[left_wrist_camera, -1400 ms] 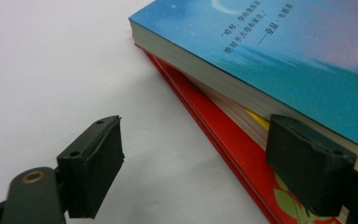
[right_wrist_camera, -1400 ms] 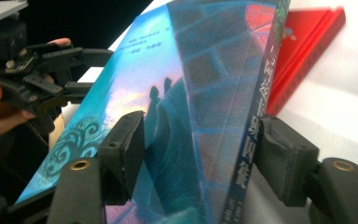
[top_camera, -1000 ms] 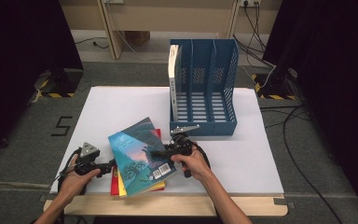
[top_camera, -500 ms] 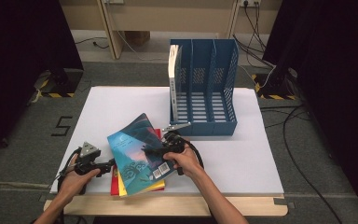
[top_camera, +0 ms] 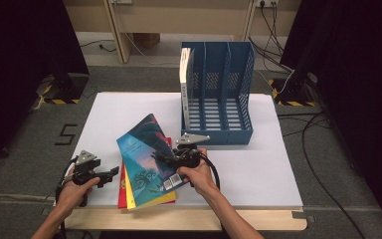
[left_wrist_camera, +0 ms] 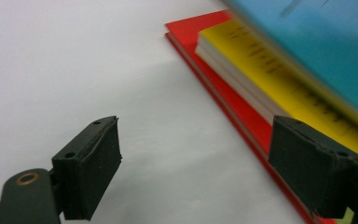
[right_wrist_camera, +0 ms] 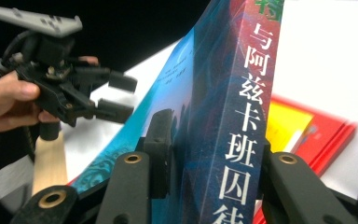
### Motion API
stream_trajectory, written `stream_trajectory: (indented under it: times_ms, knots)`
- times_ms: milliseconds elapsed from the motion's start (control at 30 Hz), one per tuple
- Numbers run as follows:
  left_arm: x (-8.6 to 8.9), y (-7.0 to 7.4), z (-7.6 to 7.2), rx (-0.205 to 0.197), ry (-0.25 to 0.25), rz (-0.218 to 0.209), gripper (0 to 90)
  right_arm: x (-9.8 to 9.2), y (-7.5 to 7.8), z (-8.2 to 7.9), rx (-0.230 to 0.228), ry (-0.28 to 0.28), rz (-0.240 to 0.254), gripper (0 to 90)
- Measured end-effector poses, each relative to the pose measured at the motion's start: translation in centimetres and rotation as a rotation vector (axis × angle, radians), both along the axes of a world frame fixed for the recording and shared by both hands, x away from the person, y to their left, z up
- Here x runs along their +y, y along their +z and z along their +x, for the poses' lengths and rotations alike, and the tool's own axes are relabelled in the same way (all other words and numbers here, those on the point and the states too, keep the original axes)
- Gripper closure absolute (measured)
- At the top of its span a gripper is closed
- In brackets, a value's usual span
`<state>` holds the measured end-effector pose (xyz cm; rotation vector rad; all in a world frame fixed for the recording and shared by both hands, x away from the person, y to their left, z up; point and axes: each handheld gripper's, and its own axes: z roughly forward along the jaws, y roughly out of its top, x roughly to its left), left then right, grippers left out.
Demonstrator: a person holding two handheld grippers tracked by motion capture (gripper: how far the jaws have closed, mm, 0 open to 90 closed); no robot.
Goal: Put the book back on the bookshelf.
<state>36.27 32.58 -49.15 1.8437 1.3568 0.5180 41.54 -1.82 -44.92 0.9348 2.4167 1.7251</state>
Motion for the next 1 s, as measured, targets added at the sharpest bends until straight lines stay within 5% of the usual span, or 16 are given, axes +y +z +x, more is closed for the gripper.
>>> stream_trajectory:
  times_ms: [233, 367, 700, 767, 900, 1000]
  knots:
    - [0.4, -0.2, 0.1, 0.012, 0.002, -0.011, 16.2, -1.2, 1.4, -1.0, -0.028, -0.046, 0.111, 64.5]
    - [0.2, -0.2, 0.2, 0.009, 0.003, -0.013, 16.2, -1.3, 2.1, -1.3, -0.058, -0.037, 0.118, 64.6]
    - [-1.1, -0.3, 1.1, 0.055, -0.007, -0.156, 16.4, -0.6, 2.4, -2.6, -0.081, -0.030, 0.115, 64.9]
    - [-1.4, -0.3, 1.0, 0.053, -0.007, -0.154, 17.0, -0.7, 2.5, -2.5, -0.079, -0.023, 0.108, 66.5]
    - [-1.7, 0.0, 0.8, 0.048, -0.021, -0.166, 20.6, -0.6, 1.9, -2.0, -0.029, -0.022, 0.092, 70.0]
    - [-2.0, 0.2, 0.6, 0.039, -0.019, -0.153, 23.2, -1.0, 1.0, -1.1, 0.060, -0.031, 0.077, 69.2]
